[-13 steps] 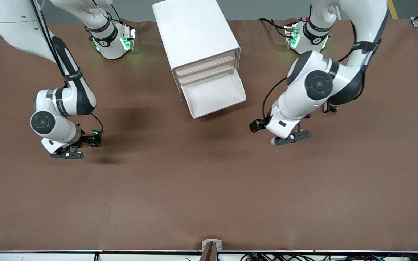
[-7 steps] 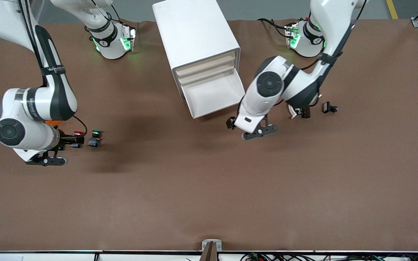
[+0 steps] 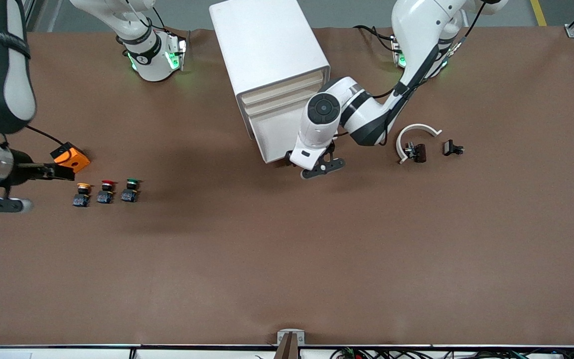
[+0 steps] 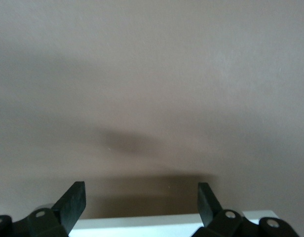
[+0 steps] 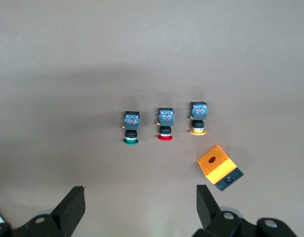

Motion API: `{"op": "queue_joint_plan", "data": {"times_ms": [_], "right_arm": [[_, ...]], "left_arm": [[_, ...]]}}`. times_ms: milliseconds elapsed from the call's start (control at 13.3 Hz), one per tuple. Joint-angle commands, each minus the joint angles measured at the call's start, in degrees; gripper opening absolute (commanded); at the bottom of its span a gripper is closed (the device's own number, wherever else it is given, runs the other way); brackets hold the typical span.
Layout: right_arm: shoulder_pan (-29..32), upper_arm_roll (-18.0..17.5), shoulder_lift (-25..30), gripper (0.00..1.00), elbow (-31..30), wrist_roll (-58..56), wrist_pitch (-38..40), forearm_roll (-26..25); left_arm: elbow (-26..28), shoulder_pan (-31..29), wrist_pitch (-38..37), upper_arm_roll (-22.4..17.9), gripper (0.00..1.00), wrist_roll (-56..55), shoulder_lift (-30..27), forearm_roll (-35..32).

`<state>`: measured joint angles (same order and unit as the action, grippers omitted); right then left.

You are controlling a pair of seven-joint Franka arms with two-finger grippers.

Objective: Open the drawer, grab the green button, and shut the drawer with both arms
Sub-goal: 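Raise the right gripper to rest while the left gripper reaches the drawer, then push the drawer into the cabinet with the left gripper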

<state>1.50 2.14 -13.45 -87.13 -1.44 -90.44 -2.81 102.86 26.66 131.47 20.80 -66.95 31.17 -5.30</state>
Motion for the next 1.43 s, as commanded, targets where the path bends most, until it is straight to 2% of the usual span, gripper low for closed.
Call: {"op": "queue_joint_plan", "data": {"times_ms": [0, 225, 675, 901, 1126, 1351], "right_arm": [[1.6, -0.6, 4.7, 1.00, -0.5, -1.0, 1.8, 1.1], [1.2, -0.8, 8.7, 1.00, -0.6, -1.0, 2.6, 1.0], [1.3, -0.7, 8.4, 1.00, -0.6, -0.2, 2.0, 1.3], [2.5, -0.6, 8.4, 1.00, -0.7, -0.1, 1.8, 5.0], [3.0, -0.9, 8.4, 1.00, -0.2, 1.6, 2.5, 4.7], [2.9, -0.8, 8.3, 1.00, 5.3, 2.7, 4.8, 4.0]], "left_arm": [[0.1, 1.5, 1.2, -0.1, 1.00, -3.3, 1.1, -2.3], [1.0, 3.0, 1.5, -0.1, 1.00, -4.8, 1.4, -2.3], [0.8, 5.2, 1.4, 0.2, 1.00, -9.8, 2.2, -1.6], [0.7, 6.9, 1.3, 0.2, 1.00, -12.1, 2.2, -1.5], [0.6, 9.0, 1.2, 0.2, 1.00, -13.8, 2.4, -1.5], [0.6, 10.0, 0.8, 0.2, 1.00, -15.2, 2.5, -1.6]]}}
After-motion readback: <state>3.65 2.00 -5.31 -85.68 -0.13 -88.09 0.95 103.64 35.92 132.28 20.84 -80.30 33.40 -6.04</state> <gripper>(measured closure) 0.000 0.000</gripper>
